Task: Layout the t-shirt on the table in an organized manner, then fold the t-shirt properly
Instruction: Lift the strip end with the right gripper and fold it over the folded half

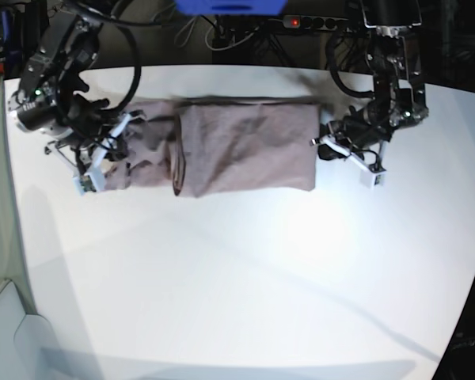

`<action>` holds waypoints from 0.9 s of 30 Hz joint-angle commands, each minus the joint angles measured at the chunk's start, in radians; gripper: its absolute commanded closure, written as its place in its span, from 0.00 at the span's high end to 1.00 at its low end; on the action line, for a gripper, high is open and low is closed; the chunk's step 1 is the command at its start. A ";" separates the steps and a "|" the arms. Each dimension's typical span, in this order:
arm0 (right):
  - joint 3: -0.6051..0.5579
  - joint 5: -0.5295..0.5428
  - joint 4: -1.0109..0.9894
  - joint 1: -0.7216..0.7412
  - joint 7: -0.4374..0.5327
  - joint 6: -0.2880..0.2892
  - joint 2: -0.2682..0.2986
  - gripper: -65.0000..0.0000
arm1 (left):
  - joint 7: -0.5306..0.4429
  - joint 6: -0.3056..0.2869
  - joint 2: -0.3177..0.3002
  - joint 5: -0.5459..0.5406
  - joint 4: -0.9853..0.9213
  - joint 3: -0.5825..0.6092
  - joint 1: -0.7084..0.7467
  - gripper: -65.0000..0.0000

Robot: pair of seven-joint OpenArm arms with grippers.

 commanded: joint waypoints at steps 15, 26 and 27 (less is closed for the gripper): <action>-0.281 0.373 0.027 0.043 -0.032 -0.001 0.004 0.00 | 0.022 0.004 -0.005 0.019 0.015 -0.001 0.026 0.00; -0.487 0.372 -0.014 0.124 -0.019 -0.001 -0.040 0.00 | 0.022 0.004 -0.005 0.013 0.015 -0.001 0.031 0.00; -0.504 0.372 -0.031 0.127 -0.016 -0.001 -0.046 0.00 | 0.022 0.004 -0.005 0.012 0.015 -0.001 0.031 0.00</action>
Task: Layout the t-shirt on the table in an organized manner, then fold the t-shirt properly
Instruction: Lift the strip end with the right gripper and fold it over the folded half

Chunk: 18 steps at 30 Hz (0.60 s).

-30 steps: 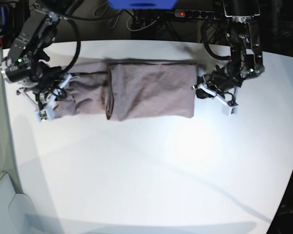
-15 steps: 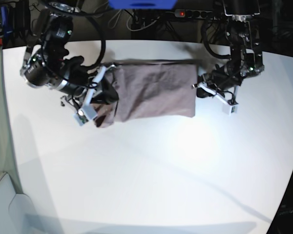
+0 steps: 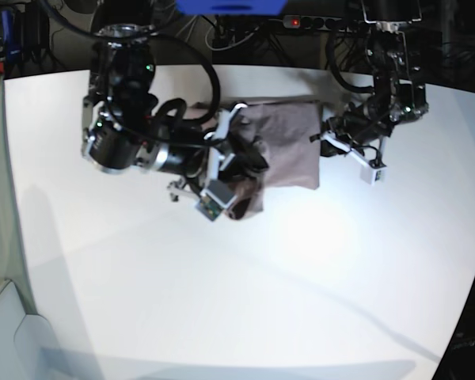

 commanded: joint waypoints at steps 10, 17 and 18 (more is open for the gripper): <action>-0.191 0.030 -0.199 0.049 0.189 -0.001 -0.004 0.00 | 0.033 0.007 -0.005 0.025 -0.003 -0.001 0.008 0.00; -0.232 0.030 -0.351 0.098 0.255 -0.001 0.000 0.00 | 0.033 0.007 -0.005 0.023 0.017 -0.005 0.025 0.00; -0.231 0.030 -0.361 0.111 0.255 -0.001 0.010 0.00 | 0.033 0.007 -0.005 0.028 0.025 -0.007 0.026 0.00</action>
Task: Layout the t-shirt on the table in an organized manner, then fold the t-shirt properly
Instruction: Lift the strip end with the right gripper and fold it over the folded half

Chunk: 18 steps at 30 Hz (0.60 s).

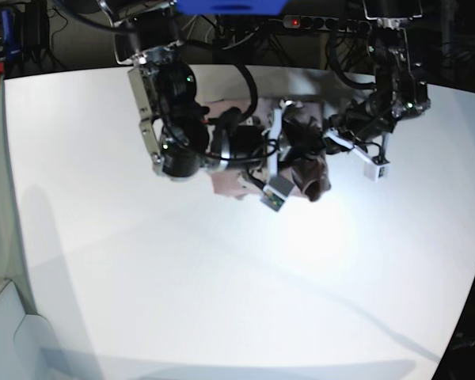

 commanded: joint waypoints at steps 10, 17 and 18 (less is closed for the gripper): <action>-0.001 0.007 -0.020 0.062 0.054 -0.001 0.043 0.00 | 0.053 0.007 -0.012 0.026 0.096 -0.054 0.025 0.00; -0.001 0.007 -0.088 0.070 0.057 -0.001 0.043 0.00 | 0.053 0.009 -0.023 0.028 0.199 -0.129 0.083 0.00; -0.001 0.007 -0.088 0.070 0.057 -0.001 0.043 0.00 | 0.053 0.009 -0.035 0.028 0.216 -0.131 0.096 0.00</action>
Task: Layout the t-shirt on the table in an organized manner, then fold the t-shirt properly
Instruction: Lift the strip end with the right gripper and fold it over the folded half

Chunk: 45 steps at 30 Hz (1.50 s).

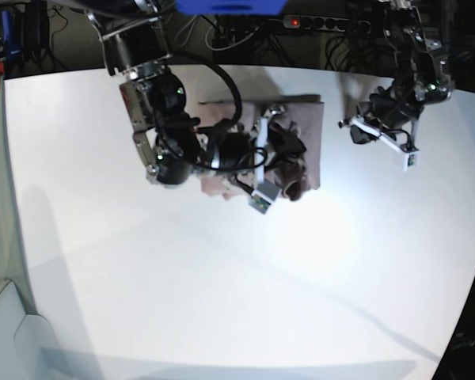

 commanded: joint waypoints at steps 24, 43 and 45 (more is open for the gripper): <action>-0.110 0.030 0.015 0.047 0.093 -0.001 -0.061 0.00 | -0.012 0.001 -0.047 -0.013 0.071 0.001 0.062 0.00; -0.104 0.037 0.055 0.044 0.087 -0.001 -0.061 0.68 | -0.012 -0.002 -0.072 -0.022 0.083 -0.007 0.134 0.00; -0.104 0.037 0.099 0.039 0.087 -0.001 -0.058 0.68 | -0.012 -0.004 -0.092 -0.027 0.084 -0.007 0.162 0.00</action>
